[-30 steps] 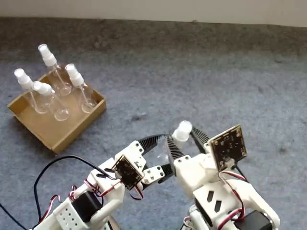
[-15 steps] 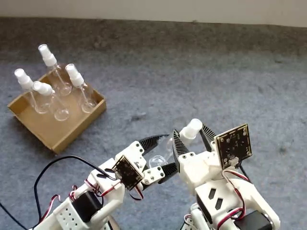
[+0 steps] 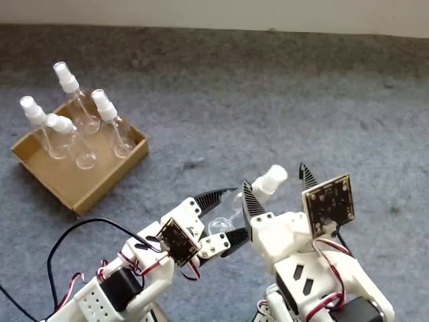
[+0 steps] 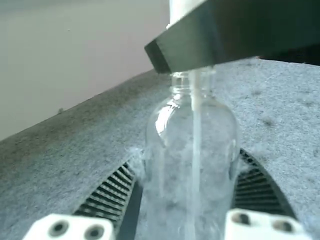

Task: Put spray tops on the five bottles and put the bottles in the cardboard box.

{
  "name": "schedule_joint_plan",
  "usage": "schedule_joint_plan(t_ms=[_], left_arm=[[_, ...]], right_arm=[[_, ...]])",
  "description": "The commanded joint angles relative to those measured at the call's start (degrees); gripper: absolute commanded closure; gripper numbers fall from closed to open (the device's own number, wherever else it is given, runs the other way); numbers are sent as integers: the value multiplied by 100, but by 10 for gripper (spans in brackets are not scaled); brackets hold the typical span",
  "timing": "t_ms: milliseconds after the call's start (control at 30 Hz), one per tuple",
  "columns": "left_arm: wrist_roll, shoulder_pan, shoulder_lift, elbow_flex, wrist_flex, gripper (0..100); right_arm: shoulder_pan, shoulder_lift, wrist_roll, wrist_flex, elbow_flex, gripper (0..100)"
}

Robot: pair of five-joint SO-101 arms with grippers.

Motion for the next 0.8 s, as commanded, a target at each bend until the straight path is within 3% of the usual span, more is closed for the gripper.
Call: schedule_joint_plan(t_ms=[0,467,667,767], left_arm=[[53,-119,-40,119,-185,877],[53,-462,-48,75,-202,877],[26,-470,-48,119,-835,877],[26,-690,-48,110,-914,877]], right_arm=[[92,-4,35,-189,-822,666],[119,-4,35,-163,-1209,666],[145,-4,35,-163,-910,670],[637,-4,26,-207,-769,738]])
